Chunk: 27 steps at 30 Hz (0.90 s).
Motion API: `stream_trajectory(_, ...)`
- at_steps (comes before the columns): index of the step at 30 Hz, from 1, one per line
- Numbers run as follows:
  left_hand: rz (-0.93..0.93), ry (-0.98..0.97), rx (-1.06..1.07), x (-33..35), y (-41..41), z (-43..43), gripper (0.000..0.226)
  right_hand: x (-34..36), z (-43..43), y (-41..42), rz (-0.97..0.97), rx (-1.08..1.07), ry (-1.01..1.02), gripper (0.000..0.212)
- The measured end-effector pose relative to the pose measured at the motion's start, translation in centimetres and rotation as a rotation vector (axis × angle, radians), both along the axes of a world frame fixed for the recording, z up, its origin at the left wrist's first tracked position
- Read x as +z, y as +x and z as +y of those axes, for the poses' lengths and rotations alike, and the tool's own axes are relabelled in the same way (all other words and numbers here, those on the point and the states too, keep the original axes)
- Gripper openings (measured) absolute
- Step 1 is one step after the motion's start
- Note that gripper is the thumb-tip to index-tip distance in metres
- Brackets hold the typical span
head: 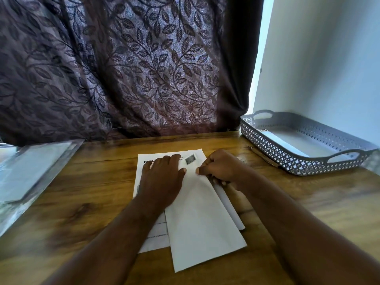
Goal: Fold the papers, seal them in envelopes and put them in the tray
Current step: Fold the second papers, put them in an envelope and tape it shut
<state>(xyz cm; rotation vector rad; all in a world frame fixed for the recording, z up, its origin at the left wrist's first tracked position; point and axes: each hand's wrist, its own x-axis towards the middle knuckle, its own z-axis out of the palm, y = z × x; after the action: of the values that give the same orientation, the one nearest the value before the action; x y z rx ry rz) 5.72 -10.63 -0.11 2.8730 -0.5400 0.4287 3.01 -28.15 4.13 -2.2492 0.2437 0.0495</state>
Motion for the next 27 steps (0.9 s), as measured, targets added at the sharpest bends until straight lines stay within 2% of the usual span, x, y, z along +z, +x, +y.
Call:
stream_trajectory(4, 0.012, -0.009, 0.011, -0.2, -0.1, -0.2, 0.052, 0.0, 0.1, -0.2, 0.016, 0.013, 0.091, 0.032)
stream_trajectory(11, 0.029, -0.029, 0.022, 0.0, 0.0, 0.1, 0.050, 0.4, 0.4, 0.1, 0.000, -0.033, -0.242, 0.030)
stream_trajectory(16, 0.016, -0.021, 0.028, 0.0, -0.1, 0.0, 0.049, 0.1, 0.3, 0.4, 0.024, -0.031, -0.267, 0.029)
stream_trajectory(19, 0.006, -0.030, 0.028, -0.1, 0.0, -0.1, 0.049, 0.1, 0.7, 0.6, 0.037, 0.029, -0.319, 0.036)
stream_trajectory(23, 0.003, -0.066, 0.035, -0.3, 0.3, 0.0, 0.051, 0.2, 1.0, 0.7, 0.026, 0.104, -0.341, 0.034)
stream_trajectory(27, 0.011, -0.172, 0.011, -0.3, 0.4, 0.3, 0.053, 0.4, 0.4, 0.4, 0.012, 0.118, -0.186, 0.018)
